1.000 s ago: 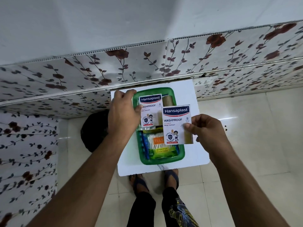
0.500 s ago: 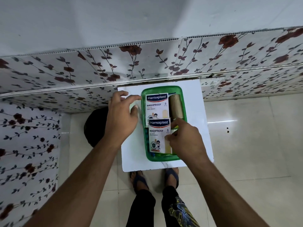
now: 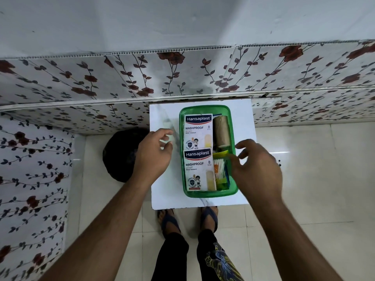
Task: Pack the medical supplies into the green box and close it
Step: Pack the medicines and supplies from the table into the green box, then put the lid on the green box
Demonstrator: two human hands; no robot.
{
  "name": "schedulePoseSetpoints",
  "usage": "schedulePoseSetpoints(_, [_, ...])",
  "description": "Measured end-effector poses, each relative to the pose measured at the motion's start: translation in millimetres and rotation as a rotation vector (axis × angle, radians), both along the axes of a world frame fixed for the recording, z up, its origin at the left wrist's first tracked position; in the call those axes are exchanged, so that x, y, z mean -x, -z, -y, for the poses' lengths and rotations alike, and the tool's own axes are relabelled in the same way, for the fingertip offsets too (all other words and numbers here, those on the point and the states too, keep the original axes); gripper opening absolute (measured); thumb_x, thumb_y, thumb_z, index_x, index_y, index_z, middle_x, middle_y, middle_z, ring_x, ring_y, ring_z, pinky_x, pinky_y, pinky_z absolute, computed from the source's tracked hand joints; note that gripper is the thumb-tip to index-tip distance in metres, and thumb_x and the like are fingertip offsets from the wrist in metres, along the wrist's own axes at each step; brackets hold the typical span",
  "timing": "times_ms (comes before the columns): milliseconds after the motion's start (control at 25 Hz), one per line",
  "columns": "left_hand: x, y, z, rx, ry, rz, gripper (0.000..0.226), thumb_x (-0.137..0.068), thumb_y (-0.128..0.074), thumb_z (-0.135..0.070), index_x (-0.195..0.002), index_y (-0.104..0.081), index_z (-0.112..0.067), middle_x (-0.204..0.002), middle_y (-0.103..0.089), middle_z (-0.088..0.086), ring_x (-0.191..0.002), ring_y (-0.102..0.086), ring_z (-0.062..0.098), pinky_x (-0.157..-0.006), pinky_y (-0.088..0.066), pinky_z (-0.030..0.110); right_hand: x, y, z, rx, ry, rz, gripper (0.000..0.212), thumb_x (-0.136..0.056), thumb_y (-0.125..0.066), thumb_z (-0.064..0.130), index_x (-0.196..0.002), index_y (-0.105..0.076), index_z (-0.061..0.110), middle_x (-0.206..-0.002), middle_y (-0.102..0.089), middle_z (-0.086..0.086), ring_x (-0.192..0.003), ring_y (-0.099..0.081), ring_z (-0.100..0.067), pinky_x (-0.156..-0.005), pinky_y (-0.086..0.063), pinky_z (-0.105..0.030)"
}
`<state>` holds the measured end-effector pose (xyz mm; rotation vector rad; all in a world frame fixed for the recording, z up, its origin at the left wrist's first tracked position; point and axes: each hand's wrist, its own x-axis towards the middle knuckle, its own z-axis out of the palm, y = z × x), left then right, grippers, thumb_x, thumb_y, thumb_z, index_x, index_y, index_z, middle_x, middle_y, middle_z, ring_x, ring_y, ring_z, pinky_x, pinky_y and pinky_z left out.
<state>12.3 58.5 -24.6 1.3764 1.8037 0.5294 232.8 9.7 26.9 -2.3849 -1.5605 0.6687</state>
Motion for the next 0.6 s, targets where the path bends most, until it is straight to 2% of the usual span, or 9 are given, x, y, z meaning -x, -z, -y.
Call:
schedulePoseSetpoints(80, [1.9, 7.6, 2.5, 0.099, -0.077, 0.037, 0.026, -0.089, -0.058, -0.014, -0.107, -0.067, -0.029, -0.092, -0.067, -0.003, -0.073, -0.063, 0.014, -0.062, -0.046, 0.025, -14.0, 9.1, -0.1, 0.102, -0.017, 0.027, 0.039, -0.089, -0.058, 0.044, -0.124, -0.058, 0.024, -0.109, -0.069, 0.004, -0.095, -0.065, -0.020, -0.068, -0.044, -0.029])
schedulePoseSetpoints(160, [-1.9, 12.3, 2.8, 0.165, -0.072, 0.015, 0.022, -0.089, -0.059, -0.018, -0.108, -0.066, -0.027, -0.086, -0.067, -0.005, -0.075, -0.064, 0.015, -0.062, -0.045, 0.025, -18.8, 23.1, -0.6, 0.244, -0.088, -0.057, 0.046, -0.091, -0.052, 0.049, -0.128, -0.058, 0.022, -0.109, -0.072, 0.002, -0.097, -0.067, -0.022, -0.074, -0.051, -0.032])
schedulePoseSetpoints(240, [-7.5, 18.4, 0.6, 0.238, -0.043, 0.022, 0.022, -0.088, -0.061, -0.021, -0.109, -0.066, -0.023, -0.085, -0.069, -0.005, -0.079, -0.066, 0.016, -0.066, -0.048, 0.027, -16.4, 33.5, -2.0, 0.223, -0.126, -0.104, 0.034, -0.095, -0.048, 0.040, -0.113, -0.064, 0.016, -0.097, -0.074, -0.002, -0.084, -0.068, -0.026, -0.067, -0.051, -0.033])
schedulePoseSetpoints(360, [-14.3, 25.8, -4.2, 0.389, -0.071, 0.097, 0.023, -0.078, -0.061, -0.028, -0.099, -0.069, -0.022, -0.090, -0.075, 0.002, -0.085, -0.070, 0.022, -0.081, -0.057, 0.038, -14.4, 41.7, -2.5, 0.127, -0.166, -0.026, 0.026, -0.097, -0.042, 0.025, -0.084, -0.059, 0.010, -0.073, -0.067, -0.009, -0.060, -0.054, -0.029, -0.053, -0.034, -0.031])
schedulePoseSetpoints(480, [-17.6, 30.9, -3.5, 0.455, -0.120, 0.124, 0.011, -0.071, -0.060, -0.022, -0.078, -0.069, -0.023, -0.082, -0.076, 0.004, -0.083, -0.072, 0.026, -0.084, -0.057, 0.045, -19.0, 38.6, 0.9, 0.094, -0.187, -0.028, 0.025, -0.098, -0.041, 0.022, -0.082, -0.056, 0.009, -0.064, -0.057, -0.006, -0.055, -0.045, -0.026, -0.052, -0.029, -0.032])
schedulePoseSetpoints(600, [-23.7, 33.3, -7.6, 0.457, -0.122, 0.140, 0.013, -0.066, -0.065, -0.029, -0.076, -0.068, -0.022, -0.081, -0.076, 0.005, -0.082, -0.071, 0.027, -0.084, -0.057, 0.045, -34.0, 31.2, 3.2, 0.045, -0.152, -0.058, 0.025, -0.097, -0.043, 0.020, -0.081, -0.058, 0.007, -0.065, -0.060, -0.008, -0.058, -0.051, -0.031, -0.052, -0.036, -0.035])
